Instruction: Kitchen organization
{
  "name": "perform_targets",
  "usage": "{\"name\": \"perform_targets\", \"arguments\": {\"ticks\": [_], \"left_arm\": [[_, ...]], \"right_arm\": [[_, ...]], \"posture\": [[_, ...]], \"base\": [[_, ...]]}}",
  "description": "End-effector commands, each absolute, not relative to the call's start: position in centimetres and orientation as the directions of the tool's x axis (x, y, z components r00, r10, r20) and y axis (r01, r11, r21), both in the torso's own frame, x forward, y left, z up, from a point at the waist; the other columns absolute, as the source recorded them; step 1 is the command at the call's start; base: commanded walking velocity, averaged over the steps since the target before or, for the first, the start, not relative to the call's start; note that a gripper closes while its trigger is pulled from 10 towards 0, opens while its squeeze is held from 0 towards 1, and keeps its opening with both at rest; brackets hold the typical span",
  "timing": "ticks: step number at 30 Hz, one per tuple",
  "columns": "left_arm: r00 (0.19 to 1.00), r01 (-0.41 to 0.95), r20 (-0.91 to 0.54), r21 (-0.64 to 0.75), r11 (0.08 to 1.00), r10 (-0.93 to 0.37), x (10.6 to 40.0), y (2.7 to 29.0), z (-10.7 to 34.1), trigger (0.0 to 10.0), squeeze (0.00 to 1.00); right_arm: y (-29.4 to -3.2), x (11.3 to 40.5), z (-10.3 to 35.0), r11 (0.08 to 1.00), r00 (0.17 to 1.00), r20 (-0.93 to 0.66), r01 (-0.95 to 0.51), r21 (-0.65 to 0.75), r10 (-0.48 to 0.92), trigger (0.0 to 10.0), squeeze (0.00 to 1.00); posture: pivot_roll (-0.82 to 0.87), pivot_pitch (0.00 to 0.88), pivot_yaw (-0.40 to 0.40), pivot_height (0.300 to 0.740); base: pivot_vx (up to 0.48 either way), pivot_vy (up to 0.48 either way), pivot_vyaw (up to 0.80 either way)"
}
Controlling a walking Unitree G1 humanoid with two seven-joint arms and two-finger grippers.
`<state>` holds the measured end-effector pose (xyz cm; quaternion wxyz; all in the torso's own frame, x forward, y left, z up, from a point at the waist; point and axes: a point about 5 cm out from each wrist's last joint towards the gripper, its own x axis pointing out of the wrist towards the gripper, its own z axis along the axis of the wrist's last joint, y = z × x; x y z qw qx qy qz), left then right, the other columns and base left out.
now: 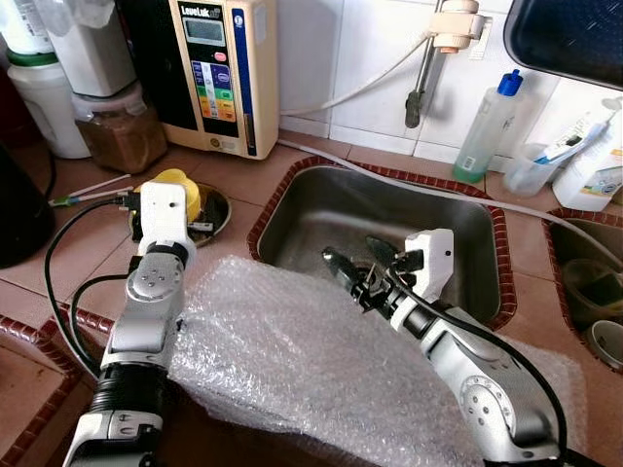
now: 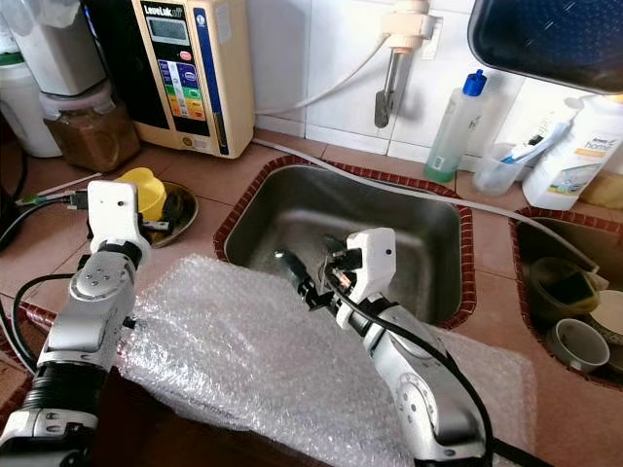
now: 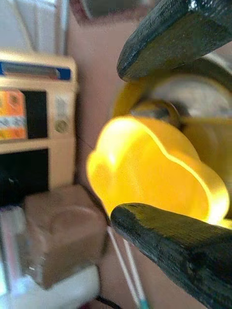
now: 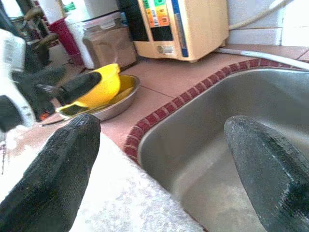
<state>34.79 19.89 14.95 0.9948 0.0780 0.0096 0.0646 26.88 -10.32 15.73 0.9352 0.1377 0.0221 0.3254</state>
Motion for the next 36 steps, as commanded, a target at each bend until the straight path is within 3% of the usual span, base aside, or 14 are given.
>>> {"name": "perform_targets", "arguments": {"ticks": [1, 10, 11, 12, 13, 36], "left_arm": [[0.990, -0.138, -0.022, 0.145, 0.980, 0.142, 35.2, 20.0, 15.3, 10.0, 0.00], [0.980, -0.157, -0.105, 0.106, 0.982, 0.168, 35.6, 20.9, 14.6, 10.0, 0.00], [0.980, -0.152, -0.114, 0.107, 0.983, 0.164, 35.7, 20.9, 14.5, 6.0, 0.00], [0.980, -0.149, -0.120, 0.106, 0.983, 0.162, 35.7, 21.0, 14.4, 4.6, 0.00], [0.980, -0.140, -0.128, 0.107, 0.984, 0.153, 35.7, 20.9, 14.4, 0.0, 0.00], [0.975, -0.055, -0.203, 0.171, 0.984, 0.090, 35.7, 20.6, 13.4, 0.0, 0.00]], "right_arm": [[-10.0, 26.5, 16.1, 0.730, 0.768, 0.053, -0.625, 0.275, 0.638, 10.0, 1.00], [-9.6, 25.9, 16.1, 0.713, 0.750, 0.042, -0.644, 0.278, 0.660, 10.0, 1.00], [-9.6, 25.9, 16.1, 0.714, 0.750, 0.040, -0.643, 0.277, 0.660, 10.0, 1.00], [-9.6, 25.9, 16.1, 0.714, 0.750, 0.039, -0.643, 0.276, 0.660, 10.0, 1.00], [-9.6, 26.0, 16.1, 0.715, 0.751, 0.038, -0.642, 0.277, 0.660, 10.0, 1.00], [-9.5, 26.3, 16.0, 0.730, 0.764, 0.029, -0.626, 0.276, 0.644, 10.0, 1.00]], "posture": [[-0.06, 0.039, -0.014, 0.740], [-0.06, 0.047, -0.009, 0.740], [-0.06, 0.048, -0.009, 0.740], [-0.06, 0.048, -0.009, 0.740], [-0.06, 0.047, -0.008, 0.740], [-0.06, 0.047, -0.007, 0.740]], "base": [[0.000, 0.000, 0.00], [0.000, 0.000, 0.00], [0.000, 0.000, 0.00], [0.000, 0.000, 0.00], [0.000, 0.000, 0.00], [0.000, 0.000, 0.00]]}}
